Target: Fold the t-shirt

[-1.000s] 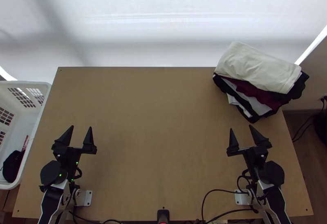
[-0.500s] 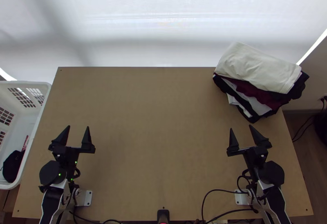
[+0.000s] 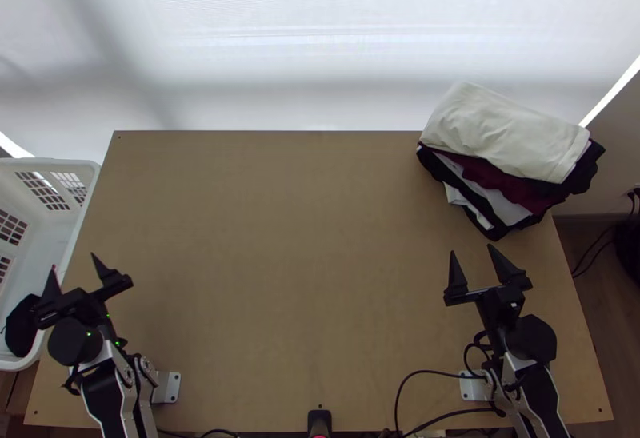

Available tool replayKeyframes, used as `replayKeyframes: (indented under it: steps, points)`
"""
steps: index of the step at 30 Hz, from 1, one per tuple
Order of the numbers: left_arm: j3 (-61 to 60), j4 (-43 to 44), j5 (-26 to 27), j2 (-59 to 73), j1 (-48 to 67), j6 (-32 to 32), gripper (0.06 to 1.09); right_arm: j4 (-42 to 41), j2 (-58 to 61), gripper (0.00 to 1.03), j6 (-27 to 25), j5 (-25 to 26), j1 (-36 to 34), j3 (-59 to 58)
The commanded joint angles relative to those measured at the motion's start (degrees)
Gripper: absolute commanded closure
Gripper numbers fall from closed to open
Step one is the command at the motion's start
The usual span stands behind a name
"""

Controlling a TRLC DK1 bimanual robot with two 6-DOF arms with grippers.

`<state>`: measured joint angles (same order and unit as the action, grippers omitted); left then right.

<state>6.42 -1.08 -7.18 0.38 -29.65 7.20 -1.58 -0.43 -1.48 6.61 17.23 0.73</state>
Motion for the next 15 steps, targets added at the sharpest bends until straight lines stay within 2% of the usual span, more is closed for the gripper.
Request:
replayKeyframes:
  steps: [1,6,12,13,15]
  points:
    - [8.4,-2.3,-0.3,0.9,-1.6,0.6,0.1,0.9,0.3,0.05,0.9,0.7,0.4,-0.4]
    - [20.5,-8.1,-0.4,9.1,-3.7,-1.8,0.1,0.9,0.3,0.05,0.9,0.7,0.4,-0.4]
    - [38.1,-18.2,0.1,29.9,-12.2,-7.7,0.1,0.9,0.3,0.05,0.9,0.7,0.4,-0.4]
    - [41.2,-20.0,1.2,34.0,-14.7,-8.8,0.1,0.9,0.3,0.05,0.9,0.7,0.4,-0.4]
    - [47.2,-23.8,6.5,42.2,-21.3,-10.4,0.1,0.9,0.3,0.05,0.9,0.7,0.4,-0.4]
